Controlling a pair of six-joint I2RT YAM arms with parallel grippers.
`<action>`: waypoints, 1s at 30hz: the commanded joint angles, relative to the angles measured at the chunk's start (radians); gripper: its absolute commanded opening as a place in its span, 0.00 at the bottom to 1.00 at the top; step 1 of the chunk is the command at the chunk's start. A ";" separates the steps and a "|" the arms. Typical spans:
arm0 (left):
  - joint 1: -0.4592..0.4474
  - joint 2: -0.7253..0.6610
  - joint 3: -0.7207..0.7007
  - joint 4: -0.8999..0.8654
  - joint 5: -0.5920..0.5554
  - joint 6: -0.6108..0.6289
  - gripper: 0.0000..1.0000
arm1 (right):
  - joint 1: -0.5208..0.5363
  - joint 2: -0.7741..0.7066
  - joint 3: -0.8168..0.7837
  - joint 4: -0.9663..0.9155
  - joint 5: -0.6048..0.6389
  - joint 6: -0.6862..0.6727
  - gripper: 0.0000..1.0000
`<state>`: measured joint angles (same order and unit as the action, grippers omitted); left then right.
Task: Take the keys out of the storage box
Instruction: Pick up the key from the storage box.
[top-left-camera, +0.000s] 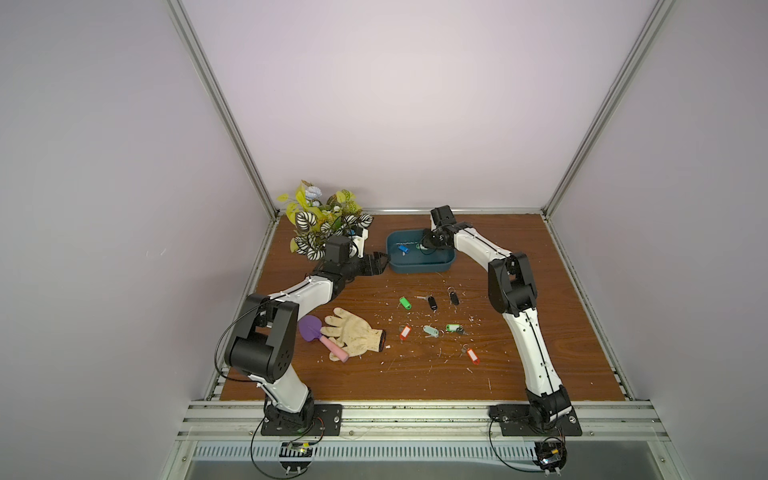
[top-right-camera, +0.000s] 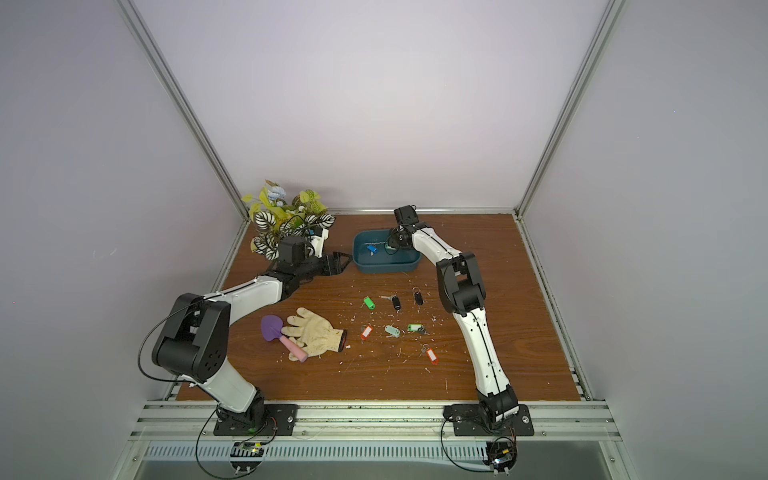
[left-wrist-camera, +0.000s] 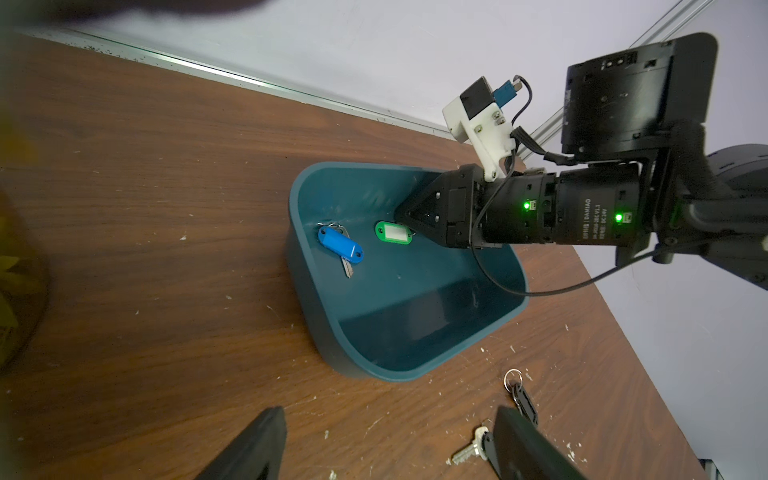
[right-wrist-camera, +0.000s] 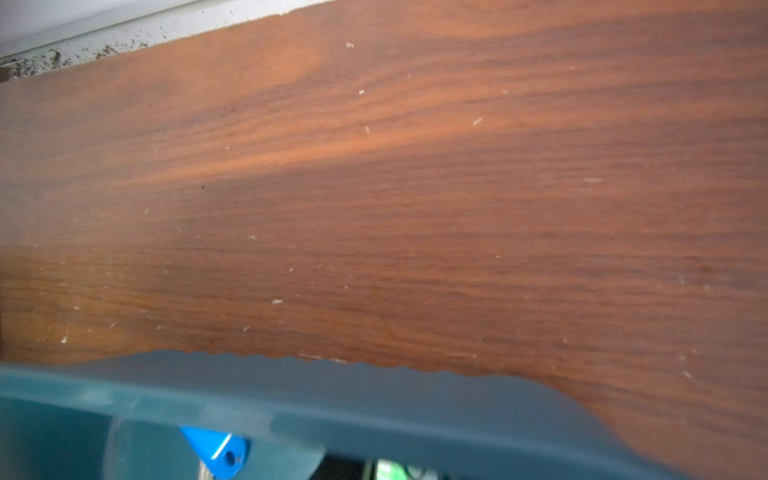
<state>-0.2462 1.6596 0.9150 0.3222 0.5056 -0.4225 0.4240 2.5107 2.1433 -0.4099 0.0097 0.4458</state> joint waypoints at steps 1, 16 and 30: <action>0.017 0.017 0.002 -0.012 -0.002 0.018 0.82 | 0.004 0.019 0.049 -0.045 -0.008 -0.014 0.28; 0.020 0.017 0.003 -0.011 0.001 0.018 0.82 | 0.005 0.080 0.145 -0.138 0.038 -0.054 0.17; 0.025 0.016 0.003 -0.011 0.004 0.019 0.82 | 0.010 0.137 0.233 -0.221 0.099 -0.086 0.20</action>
<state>-0.2398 1.6638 0.9154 0.3161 0.5072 -0.4183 0.4309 2.6118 2.3512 -0.5674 0.0895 0.3756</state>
